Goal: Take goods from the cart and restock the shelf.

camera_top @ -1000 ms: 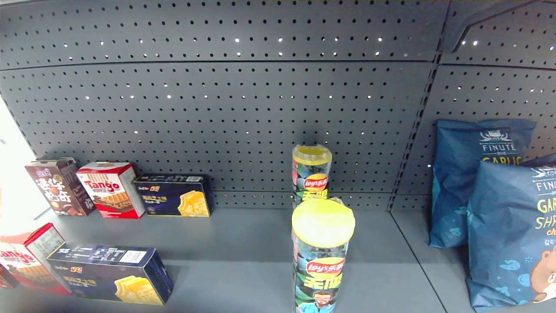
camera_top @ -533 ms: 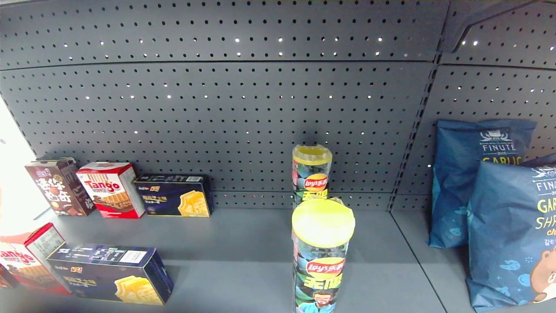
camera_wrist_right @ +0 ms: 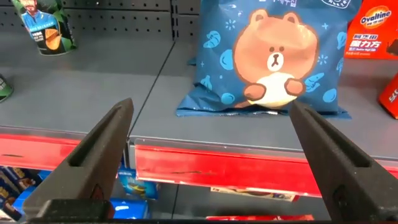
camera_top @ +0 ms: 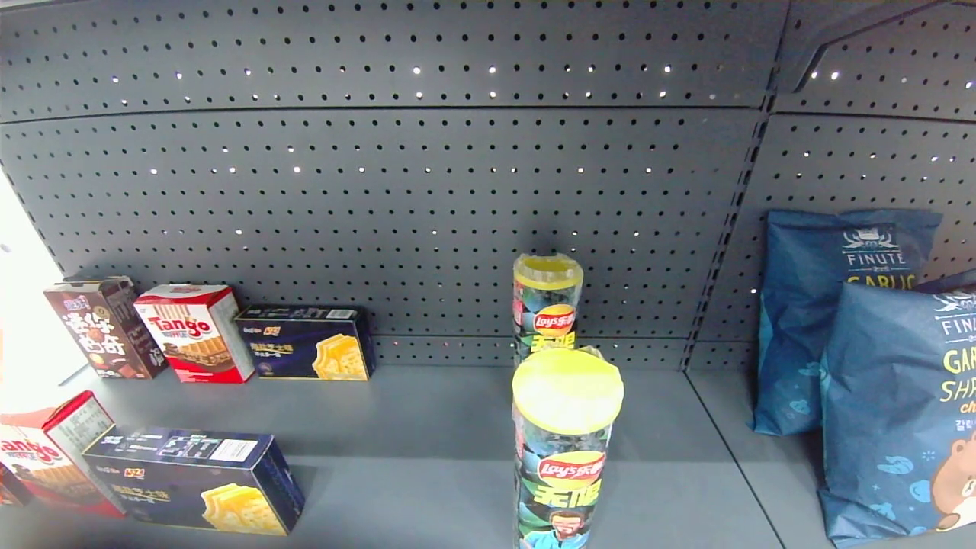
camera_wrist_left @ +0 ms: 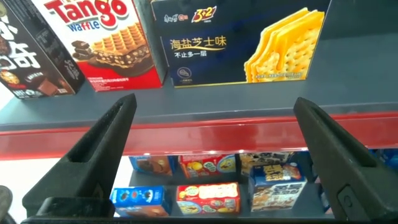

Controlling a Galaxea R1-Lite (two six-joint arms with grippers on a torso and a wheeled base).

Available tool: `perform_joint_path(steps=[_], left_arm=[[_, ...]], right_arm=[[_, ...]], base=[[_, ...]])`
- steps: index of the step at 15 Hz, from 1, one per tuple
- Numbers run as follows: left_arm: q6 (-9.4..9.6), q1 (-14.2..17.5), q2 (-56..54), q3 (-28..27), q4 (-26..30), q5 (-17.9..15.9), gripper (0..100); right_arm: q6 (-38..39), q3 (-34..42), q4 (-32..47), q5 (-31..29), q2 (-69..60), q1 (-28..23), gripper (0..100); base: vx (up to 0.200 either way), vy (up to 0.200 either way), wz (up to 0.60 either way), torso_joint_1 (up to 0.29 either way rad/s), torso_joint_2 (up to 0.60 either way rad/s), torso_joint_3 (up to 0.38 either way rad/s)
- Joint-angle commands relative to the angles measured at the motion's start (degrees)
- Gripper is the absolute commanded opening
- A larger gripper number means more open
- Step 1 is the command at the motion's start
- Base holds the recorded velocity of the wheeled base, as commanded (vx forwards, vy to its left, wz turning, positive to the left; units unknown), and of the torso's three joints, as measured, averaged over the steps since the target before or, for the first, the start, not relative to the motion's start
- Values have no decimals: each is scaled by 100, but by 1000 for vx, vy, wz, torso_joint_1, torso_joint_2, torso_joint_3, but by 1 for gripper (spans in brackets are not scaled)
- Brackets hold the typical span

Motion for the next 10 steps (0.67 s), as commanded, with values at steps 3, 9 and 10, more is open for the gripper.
perform_joint_path(steps=[3, 9, 10], left_arm=[[-297, -314, -45, 7, 1, -16, 100], [-139, -639, -230, -2, -16, -2574, 100], [-139, -710, -177, -2, -16, -2688, 100]], right_arm=[[-1, 0, 0, 6, -40, 10, 100], [-1, 0, 0, -3, -40, 10, 100], [-1, 0, 0, -3, -40, 10, 100]], base=[[0, 0, 0, 0, 0, 0], [0, 0, 0, 0, 0, 0], [0, 0, 0, 0, 0, 0]])
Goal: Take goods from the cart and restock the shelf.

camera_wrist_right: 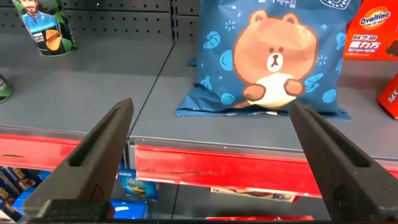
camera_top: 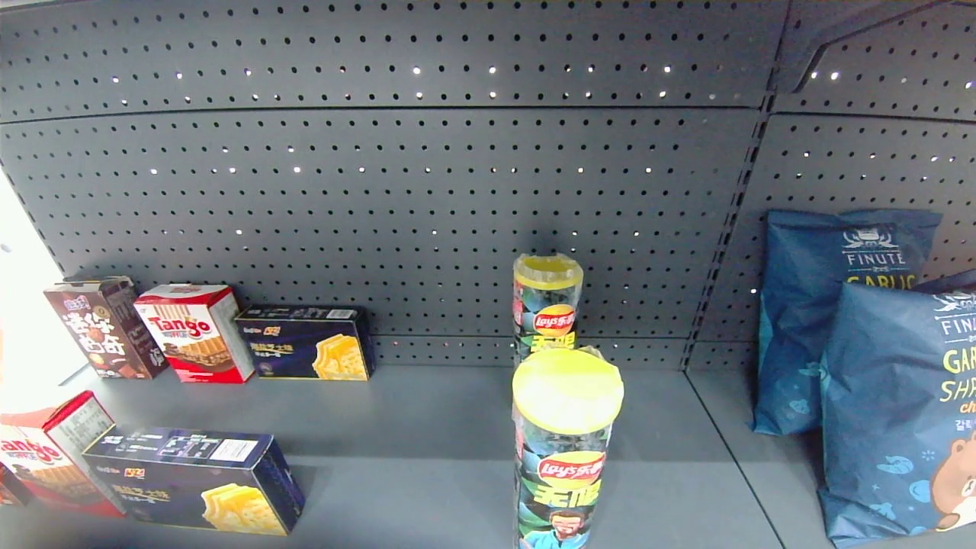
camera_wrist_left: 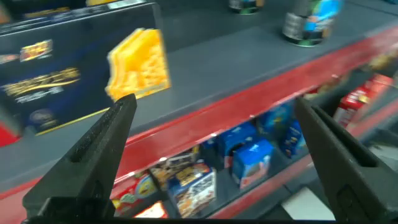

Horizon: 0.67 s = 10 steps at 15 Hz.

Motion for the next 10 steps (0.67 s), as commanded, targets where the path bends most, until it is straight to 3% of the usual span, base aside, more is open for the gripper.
perform_joint_path(steps=[1, 4, 5, 7, 8, 10], left_arm=[[11, -127, 57, 23, -29, -101, 100], [2, -179, 127, 23, -21, -83, 100], [46, -118, 285, 41, -29, 137, 100], [20, 269, 329, 67, -47, 1209, 100], [-15, 471, 312, 111, -82, 1437, 100], [55, 682, 197, 173, -188, 1411, 100]], right_arm=[[-1, 0, 0, 8, 0, 2, 100], [-1, 0, 0, -1, 0, 2, 100], [-1, 0, 0, -1, 0, 2, 100], [-1, 0, 0, 8, 0, 2, 100], [-1, 0, 0, 8, 0, 2, 100], [-1, 0, 0, 8, 0, 2, 100]], base=[[0, 0, 0, 0, 0, 0], [0, 0, 0, 0, 0, 0], [0, 0, 0, 0, 0, 0], [0, 0, 0, 0, 0, 0], [0, 0, 0, 0, 0, 0], [0, 0, 0, 0, 0, 0]])
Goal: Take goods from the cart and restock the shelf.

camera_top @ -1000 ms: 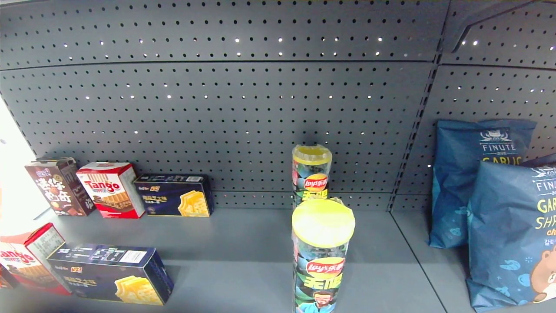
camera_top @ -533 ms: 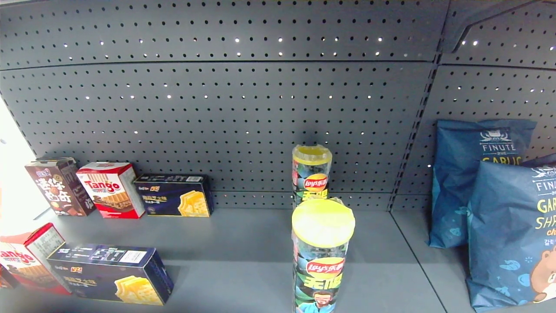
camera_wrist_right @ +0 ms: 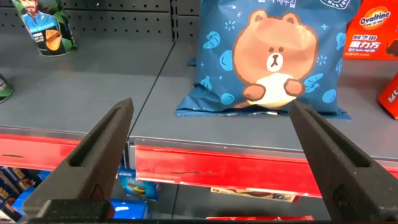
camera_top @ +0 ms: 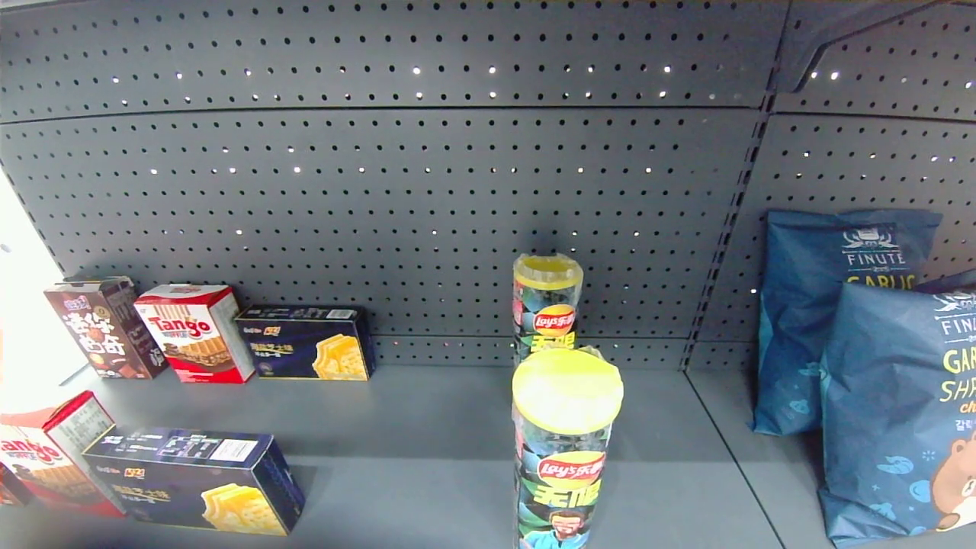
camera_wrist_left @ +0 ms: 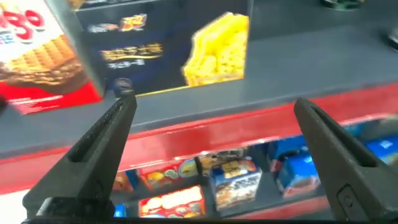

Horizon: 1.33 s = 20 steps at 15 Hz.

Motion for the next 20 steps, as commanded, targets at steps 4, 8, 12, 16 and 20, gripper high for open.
perform_joint_path(steps=[4, 8, 12, 16, 20], left_arm=[[648, 177, 103, 202, -216, -1123, 100], [657, 1144, 67, 202, -207, -1378, 100], [419, 1469, -574, 263, -339, -1238, 100], [121, 1434, -697, 263, -330, -1000, 100], [112, 1434, -697, 263, -330, -587, 100]], right_arm=[[-1, 0, 0, 6, 2, 2, 100], [-1, 0, 0, 6, 2, 2, 100], [-1, 0, 0, -3, 2, 2, 100], [-1, 0, 0, 6, 2, 2, 100], [-1, 0, 0, 6, 2, 2, 100]], base=[[0, 0, 0, 0, 0, 0], [0, 0, 0, 0, 0, 0], [0, 0, 0, 0, 0, 0], [0, 0, 0, 0, 0, 0], [0, 0, 0, 0, 0, 0]])
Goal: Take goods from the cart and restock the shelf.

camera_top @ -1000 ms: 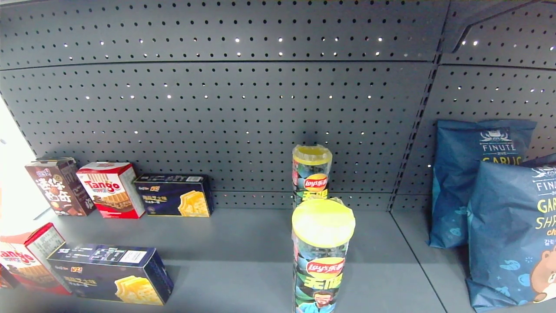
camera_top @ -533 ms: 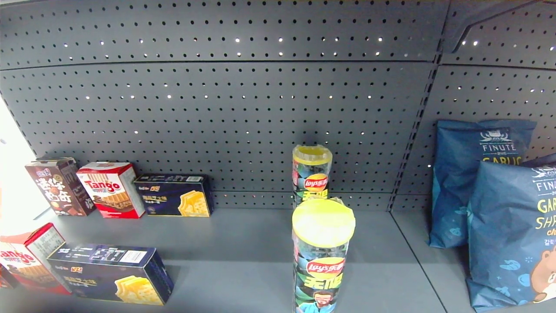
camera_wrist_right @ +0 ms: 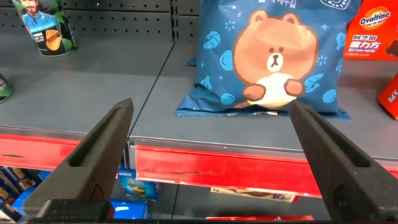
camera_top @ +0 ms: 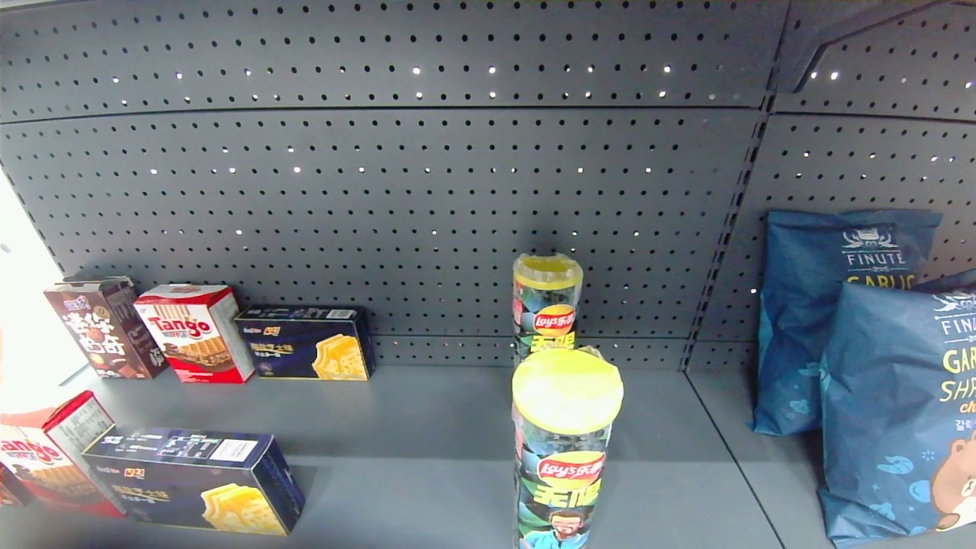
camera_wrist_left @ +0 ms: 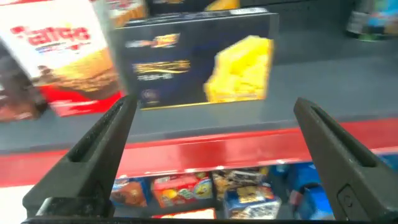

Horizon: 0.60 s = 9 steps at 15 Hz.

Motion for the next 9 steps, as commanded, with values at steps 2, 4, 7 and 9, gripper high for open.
perform_joint_path(steps=[2, 4, 7, 9], left_arm=[[-58, 2, -21, 1, -7, 36, 100], [-252, 2, -21, 1, -16, 27, 100], [-252, 2, -21, 1, -16, 27, 100], [-225, 2, -21, 1, -16, 18, 100]], right_arm=[[-1, 0, 0, 6, 2, 2, 100], [-10, 0, 0, 6, 2, 2, 100], [-10, 0, 0, 6, 2, 2, 100], [-10, 0, 0, 6, 2, 2, 100]], base=[[0, 0, 0, 0, 0, 0], [0, 0, 0, 0, 0, 0], [0, 0, 0, 0, 0, 0], [0, 0, 0, 0, 0, 0]])
